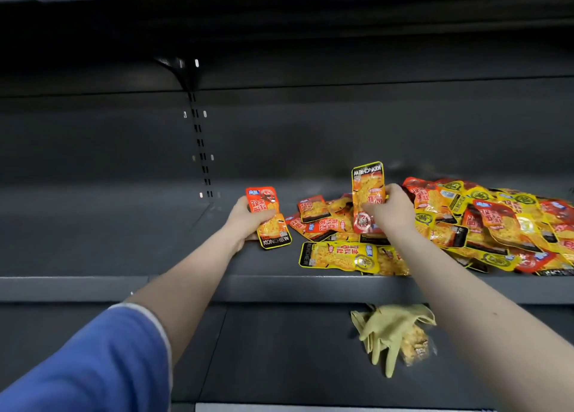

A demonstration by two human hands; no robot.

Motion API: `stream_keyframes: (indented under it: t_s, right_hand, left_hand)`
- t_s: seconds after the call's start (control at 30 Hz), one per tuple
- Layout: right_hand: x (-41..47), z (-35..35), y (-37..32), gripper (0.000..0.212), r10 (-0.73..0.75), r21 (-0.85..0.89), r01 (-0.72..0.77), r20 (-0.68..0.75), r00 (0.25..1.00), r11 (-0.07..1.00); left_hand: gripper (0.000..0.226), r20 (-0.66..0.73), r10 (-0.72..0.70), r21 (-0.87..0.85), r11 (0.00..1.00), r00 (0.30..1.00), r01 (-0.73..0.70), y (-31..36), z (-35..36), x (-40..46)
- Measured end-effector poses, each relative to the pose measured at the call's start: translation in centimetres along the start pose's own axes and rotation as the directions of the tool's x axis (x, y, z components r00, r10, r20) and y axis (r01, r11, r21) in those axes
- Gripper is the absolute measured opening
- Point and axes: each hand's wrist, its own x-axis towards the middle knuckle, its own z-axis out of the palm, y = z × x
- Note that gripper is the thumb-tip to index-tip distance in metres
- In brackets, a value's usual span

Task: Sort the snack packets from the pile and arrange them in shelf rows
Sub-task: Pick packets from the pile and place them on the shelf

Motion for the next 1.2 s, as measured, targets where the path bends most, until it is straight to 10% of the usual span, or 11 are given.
stream_keyframes:
  t_s: [0.5,1.2]
  right_hand:
    - [-6.2,7.4,-7.1,0.016,-0.036,0.233,-0.019,0.230,0.972,0.972]
    - [-25.3,38.1,-32.0,0.014,-0.156,0.263,0.054,0.385,0.910,0.963]
  left_hand:
    - [0.014,-0.113,0.127,0.118,0.987,0.985,-0.114,1.6,-10.8,-4.4]
    - [0.021,-0.261,0.053,0.181,0.983,0.964,-0.005,-4.0,-54.5,-5.6]
